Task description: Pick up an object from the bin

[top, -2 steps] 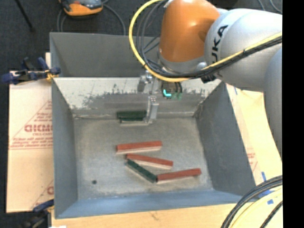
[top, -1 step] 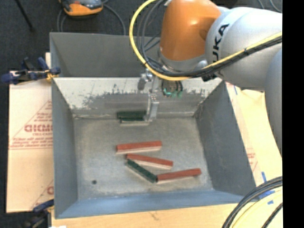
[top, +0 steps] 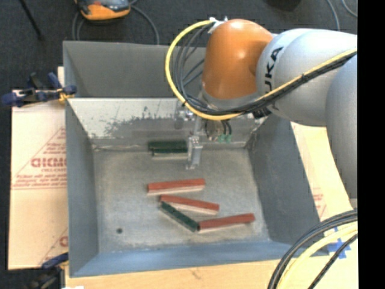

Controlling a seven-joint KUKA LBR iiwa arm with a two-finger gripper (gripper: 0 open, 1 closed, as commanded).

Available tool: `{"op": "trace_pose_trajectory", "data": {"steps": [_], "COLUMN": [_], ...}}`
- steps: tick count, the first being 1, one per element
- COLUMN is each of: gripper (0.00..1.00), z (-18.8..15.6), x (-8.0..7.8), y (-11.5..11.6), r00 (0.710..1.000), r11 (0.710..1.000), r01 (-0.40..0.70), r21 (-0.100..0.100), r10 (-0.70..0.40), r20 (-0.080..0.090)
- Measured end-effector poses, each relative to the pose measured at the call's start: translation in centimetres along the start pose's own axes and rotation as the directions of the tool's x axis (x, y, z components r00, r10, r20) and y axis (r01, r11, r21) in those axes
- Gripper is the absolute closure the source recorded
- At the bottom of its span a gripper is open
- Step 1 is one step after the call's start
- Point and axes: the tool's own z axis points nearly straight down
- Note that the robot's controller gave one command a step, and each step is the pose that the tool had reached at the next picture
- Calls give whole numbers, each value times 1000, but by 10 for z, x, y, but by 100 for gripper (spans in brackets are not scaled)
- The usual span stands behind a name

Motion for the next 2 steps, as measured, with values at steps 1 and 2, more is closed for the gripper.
{"op": "trace_pose_trajectory", "data": {"steps": [1,2], "gripper": [100,0], "z": [113,116], "x": [44,46], "y": [-6,-6], "r00": [1000,1000], "r11": [1000,1000], "r01": [5,3], "r21": [-4,-3], "r10": [-5,-3], "r20": [1,-5]}}
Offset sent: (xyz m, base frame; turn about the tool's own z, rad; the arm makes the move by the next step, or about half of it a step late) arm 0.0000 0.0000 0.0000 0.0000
